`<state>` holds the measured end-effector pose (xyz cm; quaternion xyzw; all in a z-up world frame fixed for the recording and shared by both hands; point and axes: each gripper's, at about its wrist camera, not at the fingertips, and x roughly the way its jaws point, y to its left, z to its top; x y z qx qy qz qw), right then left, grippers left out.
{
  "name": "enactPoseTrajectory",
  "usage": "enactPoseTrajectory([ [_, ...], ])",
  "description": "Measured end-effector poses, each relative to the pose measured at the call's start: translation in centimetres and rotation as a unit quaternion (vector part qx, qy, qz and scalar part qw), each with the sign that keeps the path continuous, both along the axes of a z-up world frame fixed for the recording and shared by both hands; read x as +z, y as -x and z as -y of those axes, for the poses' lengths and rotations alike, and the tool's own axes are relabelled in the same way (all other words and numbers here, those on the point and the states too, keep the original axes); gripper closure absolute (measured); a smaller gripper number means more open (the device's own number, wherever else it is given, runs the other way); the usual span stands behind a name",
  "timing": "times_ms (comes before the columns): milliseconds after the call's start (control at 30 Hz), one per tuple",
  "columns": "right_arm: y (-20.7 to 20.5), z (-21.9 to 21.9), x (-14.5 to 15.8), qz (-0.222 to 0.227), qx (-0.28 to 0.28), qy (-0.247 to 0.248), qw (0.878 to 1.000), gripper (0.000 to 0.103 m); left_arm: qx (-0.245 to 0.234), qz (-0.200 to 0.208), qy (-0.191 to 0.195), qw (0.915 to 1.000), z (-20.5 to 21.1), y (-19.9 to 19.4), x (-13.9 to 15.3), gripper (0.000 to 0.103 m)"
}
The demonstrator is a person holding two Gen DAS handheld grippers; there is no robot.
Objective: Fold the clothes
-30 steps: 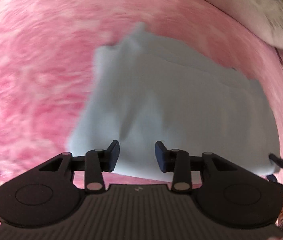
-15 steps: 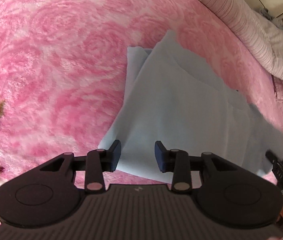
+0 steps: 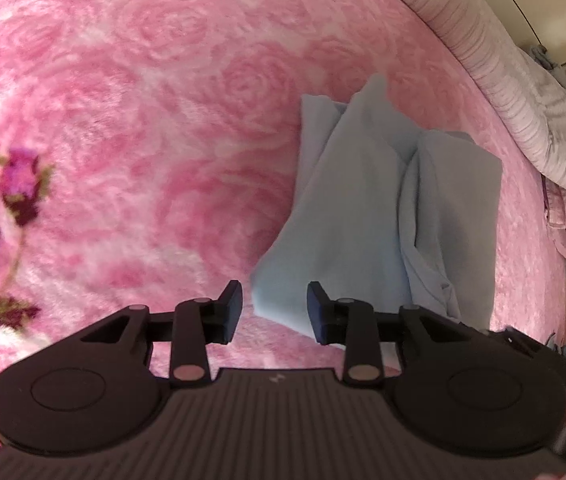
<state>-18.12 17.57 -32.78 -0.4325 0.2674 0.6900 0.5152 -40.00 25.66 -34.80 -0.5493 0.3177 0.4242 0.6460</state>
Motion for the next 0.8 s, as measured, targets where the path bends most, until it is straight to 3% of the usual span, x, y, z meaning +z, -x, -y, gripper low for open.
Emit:
enactPoseTrajectory([
  [133,-2.9,0.5,2.8,-0.066,-0.026,0.044,0.996,0.063,-0.008,0.019,-0.002,0.9998,0.2,0.0,1.1,0.073],
  [200,-5.0,0.8,4.4,-0.068,-0.045,0.061,0.995,0.063,-0.014,0.034,-0.001,0.9993,0.3,-0.3,1.8,0.071],
  [267,-7.7,0.3,5.1,-0.054,-0.102,0.082,0.99,0.063,-0.02,0.058,0.001,0.9981,0.2,-0.9,2.1,0.069],
  [367,-12.0,-1.7,5.2,-0.057,-0.209,0.111,0.97,0.063,-0.021,0.101,0.026,0.9943,-0.1,-2.2,1.4,0.064],
  [433,-14.7,-4.2,4.6,-0.076,-0.28,0.136,0.947,0.063,-0.016,0.127,0.052,0.9904,-0.3,-3.2,0.4,0.063],
  [533,-17.3,-7.6,3.3,-0.097,-0.339,0.168,0.921,0.063,-0.001,0.155,0.087,0.984,-0.6,-4.5,-1.4,0.062],
  [667,-18.4,-11.2,1.9,-0.099,-0.362,0.186,0.908,0.063,0.003,0.197,0.1,0.9753,-1.5,-6.2,-2.3,0.061],
  [800,-18.6,-12.1,1.5,-0.093,-0.344,0.185,0.916,0.063,-0.016,0.193,0.085,0.9774,-3.5,-8.1,-3.0,0.059],
])
